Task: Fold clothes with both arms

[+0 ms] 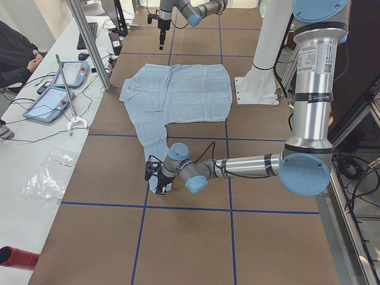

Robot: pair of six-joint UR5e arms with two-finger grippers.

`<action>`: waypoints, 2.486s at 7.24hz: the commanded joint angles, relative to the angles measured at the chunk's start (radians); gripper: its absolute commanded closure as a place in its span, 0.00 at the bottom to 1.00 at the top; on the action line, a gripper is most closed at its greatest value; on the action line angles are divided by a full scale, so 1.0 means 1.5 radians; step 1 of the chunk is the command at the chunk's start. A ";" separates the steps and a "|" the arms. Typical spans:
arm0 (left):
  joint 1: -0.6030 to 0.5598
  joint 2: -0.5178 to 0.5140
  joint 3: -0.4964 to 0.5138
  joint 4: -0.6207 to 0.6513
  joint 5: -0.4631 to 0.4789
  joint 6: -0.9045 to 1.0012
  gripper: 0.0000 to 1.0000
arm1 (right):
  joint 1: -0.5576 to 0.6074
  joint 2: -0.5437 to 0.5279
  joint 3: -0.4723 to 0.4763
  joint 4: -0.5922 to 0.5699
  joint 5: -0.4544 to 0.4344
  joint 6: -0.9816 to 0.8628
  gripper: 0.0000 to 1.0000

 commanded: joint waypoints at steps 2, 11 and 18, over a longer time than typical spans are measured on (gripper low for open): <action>0.000 0.000 0.000 0.001 0.001 0.002 0.47 | 0.000 0.000 0.000 0.000 0.000 0.000 0.00; 0.000 0.001 -0.001 0.004 0.000 -0.003 0.69 | 0.000 0.000 0.000 0.001 0.000 0.000 0.00; -0.004 -0.003 -0.147 0.127 -0.071 -0.002 1.00 | 0.008 -0.034 0.030 -0.001 0.003 0.000 0.00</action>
